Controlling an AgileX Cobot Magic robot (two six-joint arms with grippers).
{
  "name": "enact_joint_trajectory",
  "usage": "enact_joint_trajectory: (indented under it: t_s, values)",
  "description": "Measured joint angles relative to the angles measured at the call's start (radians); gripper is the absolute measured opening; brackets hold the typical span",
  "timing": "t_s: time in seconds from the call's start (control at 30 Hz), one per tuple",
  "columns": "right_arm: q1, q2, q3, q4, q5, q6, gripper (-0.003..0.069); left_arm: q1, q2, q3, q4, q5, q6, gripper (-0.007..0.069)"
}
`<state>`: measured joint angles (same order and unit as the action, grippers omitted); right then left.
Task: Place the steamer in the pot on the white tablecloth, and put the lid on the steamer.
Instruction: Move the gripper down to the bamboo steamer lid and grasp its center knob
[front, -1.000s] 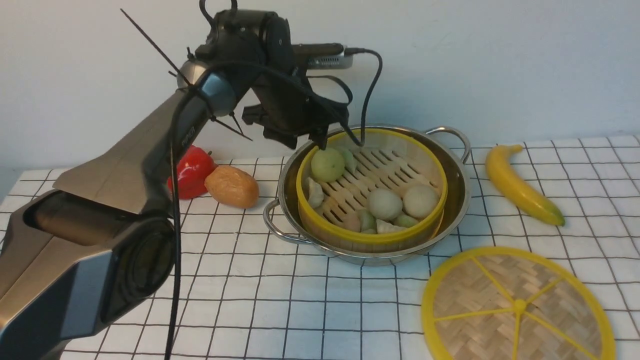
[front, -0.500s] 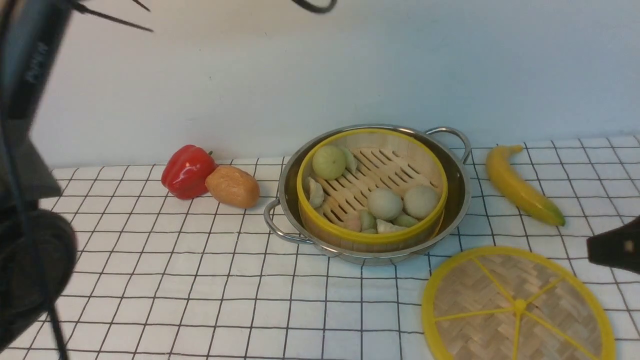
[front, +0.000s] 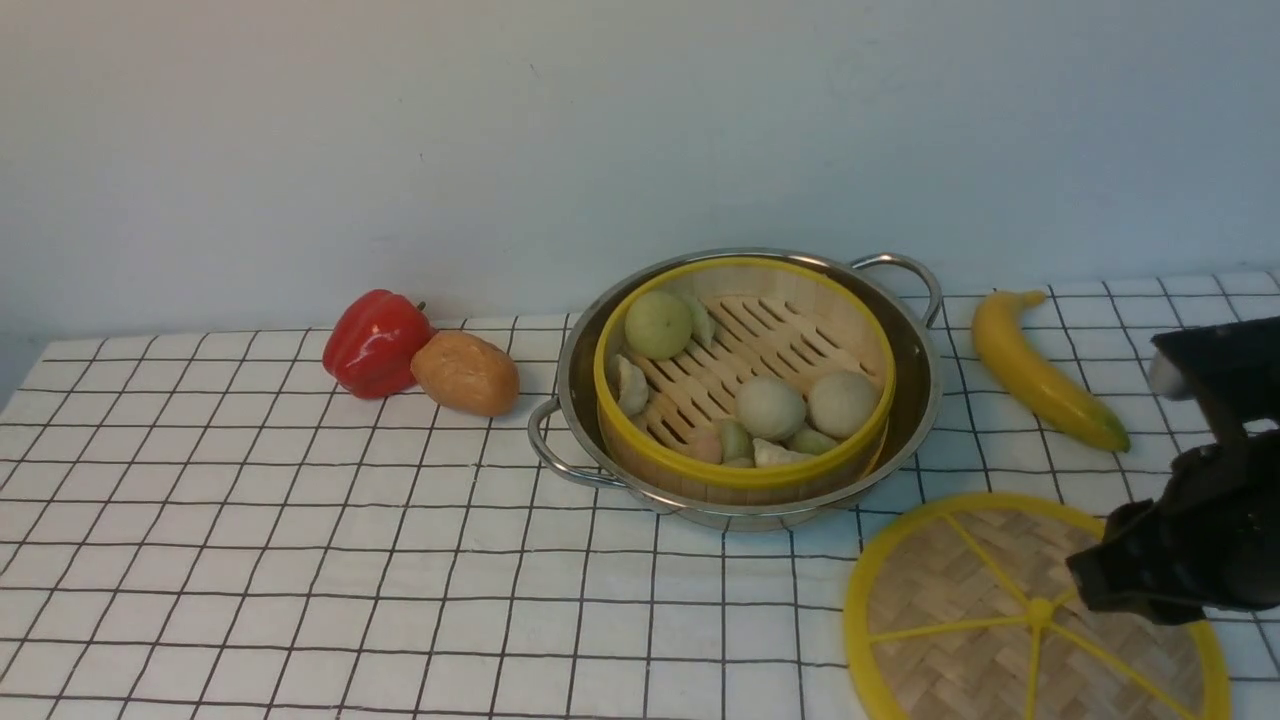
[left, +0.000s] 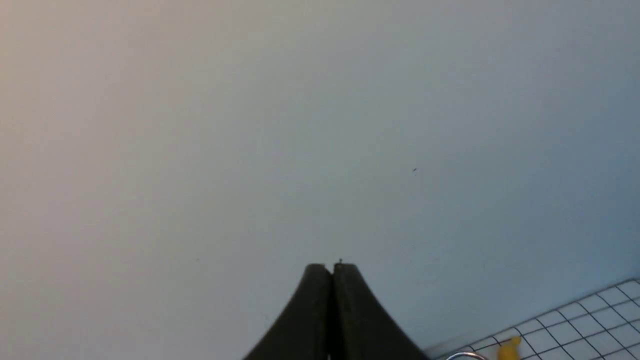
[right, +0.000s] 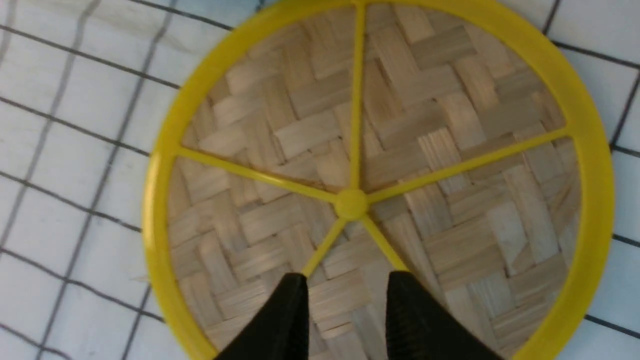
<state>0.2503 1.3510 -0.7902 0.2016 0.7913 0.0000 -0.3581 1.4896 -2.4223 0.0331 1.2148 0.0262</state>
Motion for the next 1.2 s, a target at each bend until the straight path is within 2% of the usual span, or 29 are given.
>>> enact_joint_trajectory:
  t_s: [0.13, 0.37, 0.43, 0.77, 0.93, 1.2]
  values:
    - [0.007, 0.048, 0.0, -0.02, -0.025, 0.025, 0.024, 0.0, -0.193, 0.217, 0.013, 0.0, 0.013, -0.0023]
    - [0.007, 0.105, 0.0, 0.014, -0.07, 0.006, 0.024, 0.0, -0.596, 0.752, 0.095, -0.006, -0.007, -0.0023]
    - [0.007, 0.106, 0.0, 0.038, -0.081, -0.018, 0.024, 0.0, -0.727, 0.946, 0.132, -0.062, -0.045, -0.0023]
    - [0.007, 0.148, -0.001, 0.058, -0.1, -0.034, 0.024, 0.0, -0.95, 1.454, 0.312, -0.153, -0.218, -0.0023]
    - [0.007, 0.167, -0.026, 0.058, -0.107, -0.035, 0.024, 0.0, -0.956, 1.56, 0.324, -0.228, -0.227, -0.0023]
    - [0.007, 0.261, -0.114, 0.059, -0.065, -0.035, 0.024, 0.0, -0.956, 1.638, 0.25, -0.362, -0.221, -0.0023]
